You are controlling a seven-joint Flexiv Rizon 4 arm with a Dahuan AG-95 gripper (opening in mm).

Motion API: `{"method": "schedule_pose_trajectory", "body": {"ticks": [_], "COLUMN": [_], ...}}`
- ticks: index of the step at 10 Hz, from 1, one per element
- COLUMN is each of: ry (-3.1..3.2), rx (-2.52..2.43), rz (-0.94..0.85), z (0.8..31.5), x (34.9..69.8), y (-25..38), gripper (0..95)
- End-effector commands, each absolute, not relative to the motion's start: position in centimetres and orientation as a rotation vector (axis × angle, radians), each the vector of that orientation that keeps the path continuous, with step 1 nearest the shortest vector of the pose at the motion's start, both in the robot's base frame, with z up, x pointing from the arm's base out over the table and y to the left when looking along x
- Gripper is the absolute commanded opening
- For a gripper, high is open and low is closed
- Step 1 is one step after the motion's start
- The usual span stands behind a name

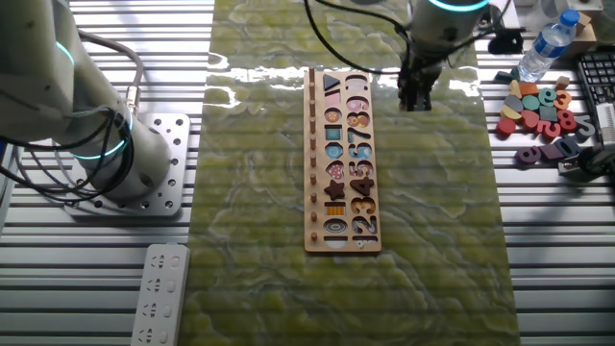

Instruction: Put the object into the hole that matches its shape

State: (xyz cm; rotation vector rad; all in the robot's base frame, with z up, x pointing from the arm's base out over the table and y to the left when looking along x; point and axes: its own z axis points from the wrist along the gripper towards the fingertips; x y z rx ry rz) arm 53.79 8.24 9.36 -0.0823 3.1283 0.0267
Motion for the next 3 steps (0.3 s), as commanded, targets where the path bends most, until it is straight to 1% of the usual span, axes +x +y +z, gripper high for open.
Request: {"method": "schedule_pose_trajectory", "body": {"ticks": [1, 3], "ry": [3.133, 3.130], "rx": [-0.128, -0.146], "rz": [0.016, 0.015], "z": [9.08, 9.00], "x": [54.14, 54.11], "y": [8.45, 8.75], "gripper": [0.0, 0.0]}}
